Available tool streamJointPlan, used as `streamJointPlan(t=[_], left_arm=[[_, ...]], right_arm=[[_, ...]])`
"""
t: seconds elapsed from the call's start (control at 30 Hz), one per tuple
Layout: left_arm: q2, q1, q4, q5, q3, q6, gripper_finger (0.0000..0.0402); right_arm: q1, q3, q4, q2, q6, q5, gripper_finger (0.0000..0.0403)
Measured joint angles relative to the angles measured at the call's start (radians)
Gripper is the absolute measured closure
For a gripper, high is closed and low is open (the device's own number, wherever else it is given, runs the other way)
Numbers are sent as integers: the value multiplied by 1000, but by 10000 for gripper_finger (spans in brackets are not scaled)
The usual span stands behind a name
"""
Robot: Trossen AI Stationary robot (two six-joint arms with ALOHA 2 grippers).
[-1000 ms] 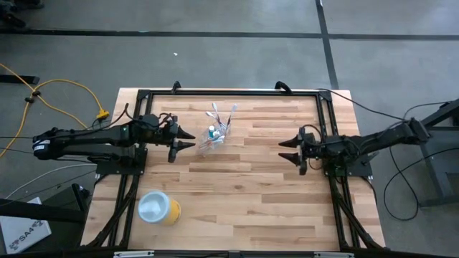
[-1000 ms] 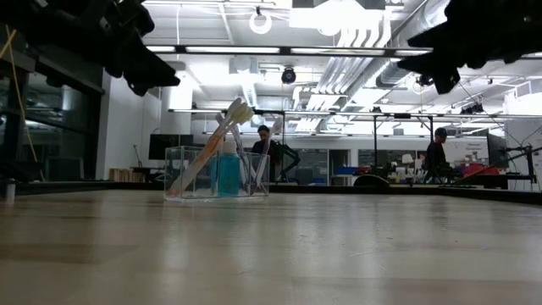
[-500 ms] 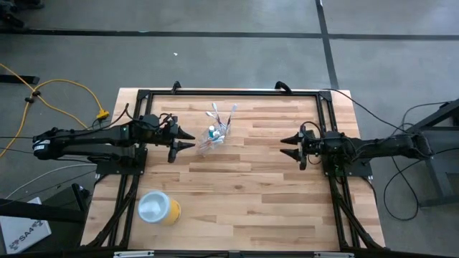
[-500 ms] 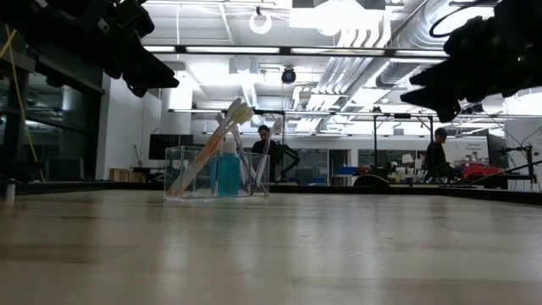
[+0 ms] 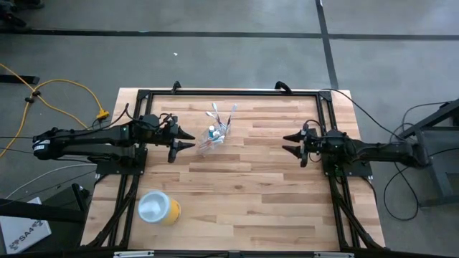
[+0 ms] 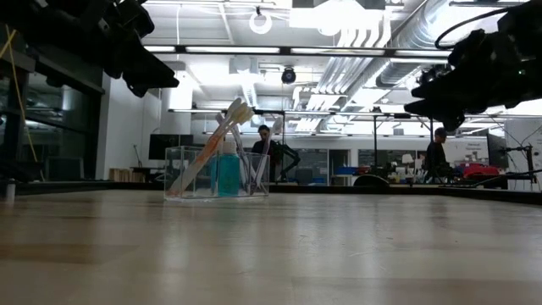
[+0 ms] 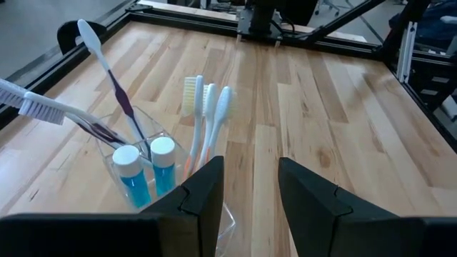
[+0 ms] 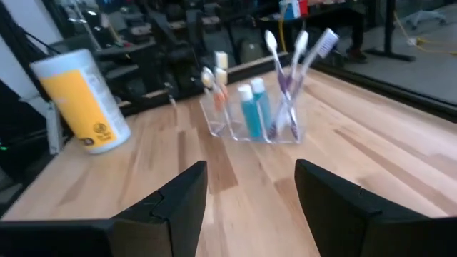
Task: Pick & Place toothbrushing station
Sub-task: Return to Home Position
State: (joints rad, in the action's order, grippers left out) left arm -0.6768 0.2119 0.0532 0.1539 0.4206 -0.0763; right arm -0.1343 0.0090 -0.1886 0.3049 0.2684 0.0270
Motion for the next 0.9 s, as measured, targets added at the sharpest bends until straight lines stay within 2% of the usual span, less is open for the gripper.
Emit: streamJointPlan(t=[0.2, 0.9], left_arm=[[0, 0, 0, 9, 0, -3, 271], [0, 0, 1, 25, 0, -26, 271]], right_arm=[[-24, 0, 149, -75, 39, 46, 199], [-32, -2, 164, -153, -11, 20, 199]])
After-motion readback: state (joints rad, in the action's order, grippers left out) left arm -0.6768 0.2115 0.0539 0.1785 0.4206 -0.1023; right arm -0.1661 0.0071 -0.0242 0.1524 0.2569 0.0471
